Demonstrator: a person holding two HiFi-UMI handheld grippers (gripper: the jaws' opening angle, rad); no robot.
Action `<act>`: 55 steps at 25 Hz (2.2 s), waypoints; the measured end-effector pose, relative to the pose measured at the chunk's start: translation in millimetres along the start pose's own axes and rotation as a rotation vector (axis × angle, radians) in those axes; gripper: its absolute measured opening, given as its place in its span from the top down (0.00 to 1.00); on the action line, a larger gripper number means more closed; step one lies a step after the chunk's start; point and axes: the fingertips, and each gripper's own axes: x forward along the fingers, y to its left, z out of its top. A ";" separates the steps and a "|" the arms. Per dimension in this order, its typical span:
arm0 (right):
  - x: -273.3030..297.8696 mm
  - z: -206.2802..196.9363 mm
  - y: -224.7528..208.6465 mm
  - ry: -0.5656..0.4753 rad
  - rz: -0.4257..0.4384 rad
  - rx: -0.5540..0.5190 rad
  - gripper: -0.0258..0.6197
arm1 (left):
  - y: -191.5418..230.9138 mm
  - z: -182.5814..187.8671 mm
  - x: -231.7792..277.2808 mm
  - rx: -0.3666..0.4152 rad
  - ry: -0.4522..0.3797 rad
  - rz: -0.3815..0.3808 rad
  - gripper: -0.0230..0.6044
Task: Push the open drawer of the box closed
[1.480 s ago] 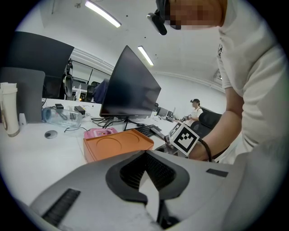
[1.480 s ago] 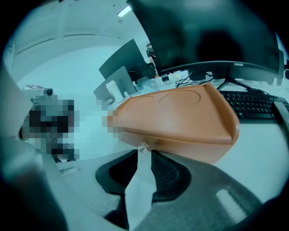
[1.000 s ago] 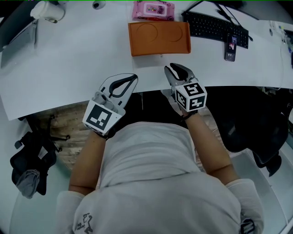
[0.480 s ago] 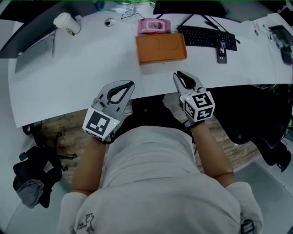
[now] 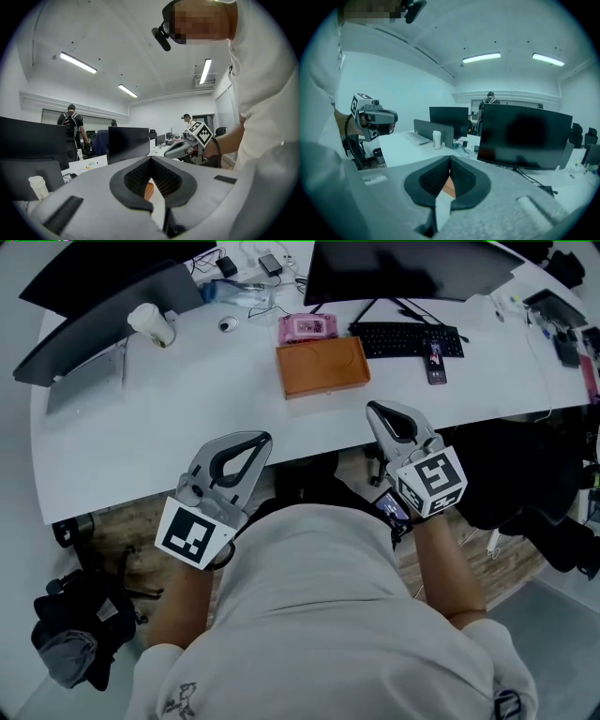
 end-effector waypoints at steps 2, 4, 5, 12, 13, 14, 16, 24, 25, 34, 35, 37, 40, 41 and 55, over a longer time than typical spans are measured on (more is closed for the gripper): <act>-10.7 15.2 3.5 -0.031 -0.003 -0.012 0.95 | 0.0 9.8 -9.7 0.003 -0.011 0.012 0.97; -21.5 28.4 9.2 -0.060 -0.003 -0.024 0.95 | 0.0 17.5 -18.8 0.005 -0.023 0.025 0.97; -26.6 34.1 11.9 -0.074 -0.002 -0.029 0.95 | 0.0 20.5 -22.7 0.006 -0.027 0.031 0.97; -48.2 62.5 21.6 -0.150 0.008 -0.018 0.96 | -2.7 37.0 -39.2 0.042 -0.080 0.044 0.97; -50.9 65.1 23.5 -0.154 0.007 -0.018 0.95 | -3.1 39.4 -41.1 0.040 -0.088 0.041 0.97; -53.5 68.0 25.1 -0.157 0.005 -0.020 0.95 | -3.4 42.6 -43.1 0.039 -0.098 0.039 0.97; -57.8 72.9 27.6 -0.161 0.003 -0.024 0.96 | -3.7 49.5 -47.6 0.044 -0.126 0.036 0.97; -67.1 74.8 29.3 -0.150 0.035 -0.010 0.96 | -8.3 55.5 -57.6 0.045 -0.152 0.036 0.97; -67.9 75.7 28.7 -0.151 0.042 -0.009 0.95 | -10.2 56.0 -57.4 0.045 -0.151 0.039 0.97; -107.0 46.1 14.1 -0.157 0.117 0.004 0.96 | -61.2 56.9 -18.8 -0.025 -0.152 0.052 0.97; -115.4 39.8 11.6 -0.155 0.124 0.006 0.96 | -70.6 54.2 -13.9 -0.029 -0.145 0.054 0.97; -135.1 28.2 5.9 -0.158 0.138 0.010 0.96 | -92.9 50.6 -4.7 -0.029 -0.143 0.058 0.97; -173.3 9.6 -2.1 -0.167 0.158 0.013 0.96 | -135.0 48.5 8.0 -0.028 -0.148 0.071 0.97; -187.4 2.9 -4.0 -0.170 0.165 0.012 0.96 | -150.1 48.6 12.1 -0.026 -0.152 0.077 0.97; -361.8 -74.6 15.7 -0.214 0.341 -0.074 0.96 | -355.8 35.5 25.5 -0.029 -0.136 0.219 0.97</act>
